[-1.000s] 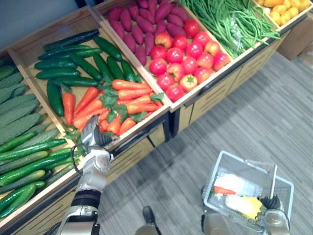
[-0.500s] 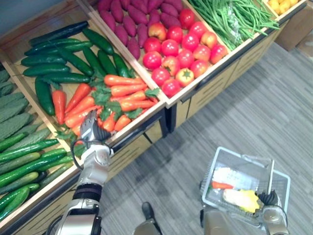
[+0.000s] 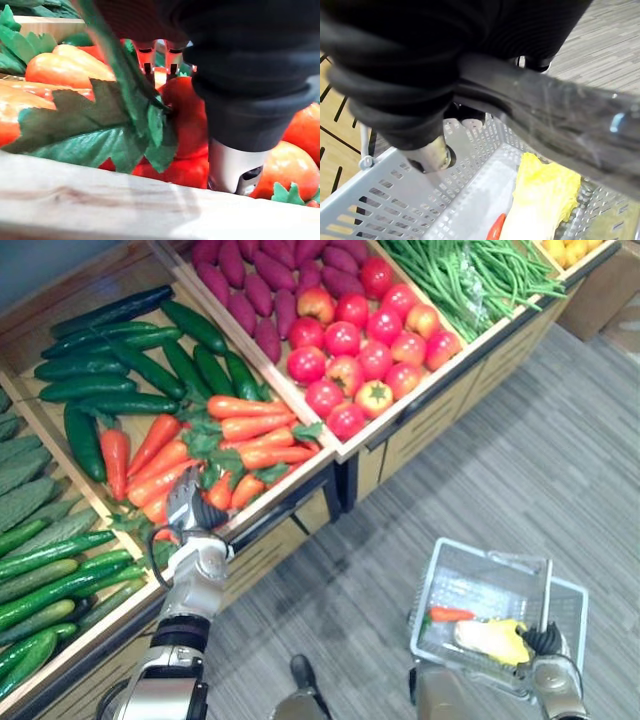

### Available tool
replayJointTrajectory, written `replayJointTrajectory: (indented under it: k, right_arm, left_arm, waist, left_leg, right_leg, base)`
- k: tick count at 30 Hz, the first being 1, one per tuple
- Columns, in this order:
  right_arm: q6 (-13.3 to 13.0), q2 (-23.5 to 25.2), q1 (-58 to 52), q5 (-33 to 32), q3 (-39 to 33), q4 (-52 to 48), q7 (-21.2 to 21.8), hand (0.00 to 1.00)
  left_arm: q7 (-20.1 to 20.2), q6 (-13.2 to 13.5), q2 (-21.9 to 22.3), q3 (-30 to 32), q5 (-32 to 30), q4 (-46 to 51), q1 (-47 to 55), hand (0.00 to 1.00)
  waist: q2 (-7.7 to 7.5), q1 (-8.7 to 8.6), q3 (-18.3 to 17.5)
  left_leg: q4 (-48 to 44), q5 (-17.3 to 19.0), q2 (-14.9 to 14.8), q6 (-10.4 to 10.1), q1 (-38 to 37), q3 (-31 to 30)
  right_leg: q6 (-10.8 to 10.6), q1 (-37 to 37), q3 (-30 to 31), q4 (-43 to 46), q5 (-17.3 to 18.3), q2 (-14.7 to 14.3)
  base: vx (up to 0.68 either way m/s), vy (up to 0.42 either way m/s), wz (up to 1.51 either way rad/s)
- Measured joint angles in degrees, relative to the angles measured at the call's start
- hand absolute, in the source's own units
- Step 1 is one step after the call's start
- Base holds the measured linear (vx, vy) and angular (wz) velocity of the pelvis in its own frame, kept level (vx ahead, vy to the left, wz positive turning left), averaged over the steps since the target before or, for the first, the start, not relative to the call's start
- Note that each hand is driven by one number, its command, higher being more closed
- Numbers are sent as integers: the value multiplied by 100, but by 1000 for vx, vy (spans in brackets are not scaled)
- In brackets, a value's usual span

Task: Pick vegetable in the basket

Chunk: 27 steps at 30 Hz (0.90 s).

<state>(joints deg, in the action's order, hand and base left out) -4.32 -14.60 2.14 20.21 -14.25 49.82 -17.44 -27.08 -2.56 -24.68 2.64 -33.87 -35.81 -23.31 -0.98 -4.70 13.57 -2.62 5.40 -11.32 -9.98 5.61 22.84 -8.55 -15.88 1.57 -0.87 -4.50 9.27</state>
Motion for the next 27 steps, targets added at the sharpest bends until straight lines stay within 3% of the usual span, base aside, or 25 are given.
replayJointTrajectory:
  k: [1,2,21,27]
  right_arm:
    - [0,0,2,0,7,0,0,100]
    - [2,0,16,0,7,0,0,100]
    - [23,0,94,4,18,33,0,100]
    - [32,2,95,8,14,35,2,100]
  left_arm:
    - [-2,2,1,0,0,0,1,0]
    - [1,8,3,-9,0,0,6,100]
    - [-137,119,120,5,6,160,239,100]
    - [-140,117,277,131,230,789,630,100]
  waist:
    - [-1,0,0]
    - [-1,0,1]
    - [-1,-10,37]
    - [3,-49,39]
  left_leg:
    - [-1,1,0,-1,0,1]
    - [-1,1,-1,-1,1,0]
    - [-150,100,4,8,-15,-16]
    - [-153,100,12,8,-77,-149]
  right_leg:
    - [0,0,0,0,0,0]
    - [0,0,-1,0,0,0]
    - [0,60,9,0,0,24]
    - [0,159,-75,0,0,44]
  base:
    - [0,0,0]
    - [0,0,0]
    - [0,0,0]
    - [-2,-3,2]
